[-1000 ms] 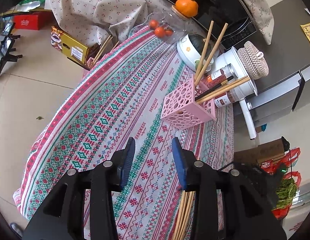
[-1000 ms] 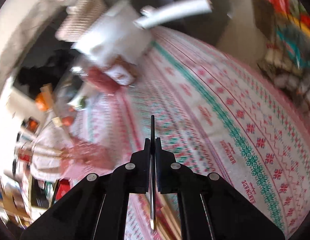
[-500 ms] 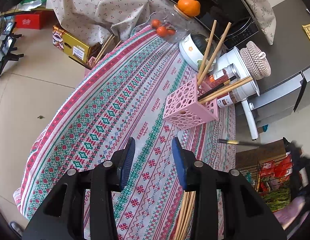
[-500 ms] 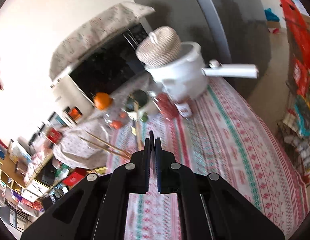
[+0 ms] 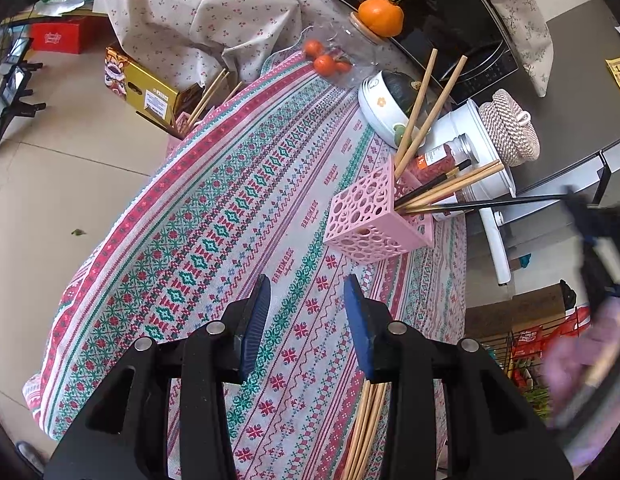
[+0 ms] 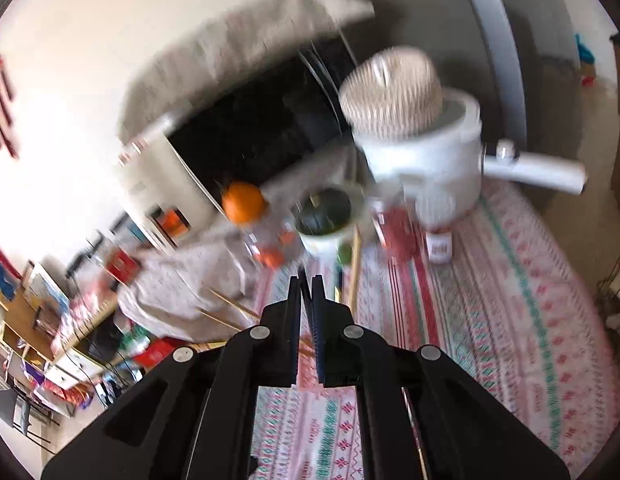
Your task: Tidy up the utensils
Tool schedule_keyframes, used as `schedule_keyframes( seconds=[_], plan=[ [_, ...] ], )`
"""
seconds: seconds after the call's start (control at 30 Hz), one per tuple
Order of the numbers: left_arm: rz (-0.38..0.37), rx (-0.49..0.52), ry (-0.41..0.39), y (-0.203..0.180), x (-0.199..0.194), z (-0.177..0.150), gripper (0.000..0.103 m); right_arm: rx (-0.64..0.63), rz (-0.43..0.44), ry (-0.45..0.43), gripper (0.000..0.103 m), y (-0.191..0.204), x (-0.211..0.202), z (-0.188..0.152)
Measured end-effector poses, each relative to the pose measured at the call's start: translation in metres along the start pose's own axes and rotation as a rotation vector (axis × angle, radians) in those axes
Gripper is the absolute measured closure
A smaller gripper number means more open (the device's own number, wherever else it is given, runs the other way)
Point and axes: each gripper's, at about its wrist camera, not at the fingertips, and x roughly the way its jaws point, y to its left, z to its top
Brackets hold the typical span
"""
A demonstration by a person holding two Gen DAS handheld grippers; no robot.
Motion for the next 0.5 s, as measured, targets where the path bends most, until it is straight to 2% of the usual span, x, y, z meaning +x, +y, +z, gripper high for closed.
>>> schedule_keyframes(
  seconds=[0.07,0.27,0.33,0.4,0.5],
  plan=[
    [-0.003,0.008,-0.001,-0.001,-0.001,-0.001,0.067,0.012,-0.008,0.027,0.092,-0.011,0.012,-0.012],
    [0.003,0.050,-0.002,-0.011,0.000,-0.006,0.066,-0.049,-0.041,0.063,0.089,-0.029,0.000,-0.040],
    [0.008,0.074,0.001,-0.017,0.002,-0.010,0.063,-0.072,-0.057,0.088,0.079,-0.036,-0.001,-0.050],
    [0.020,0.110,-0.006,-0.026,0.004,-0.015,0.060,-0.086,-0.080,0.115,0.058,-0.046,-0.001,-0.062],
    [0.033,0.168,-0.023,-0.039,0.005,-0.024,0.055,-0.106,-0.111,0.145,0.055,-0.059,0.000,-0.078]
  ],
)
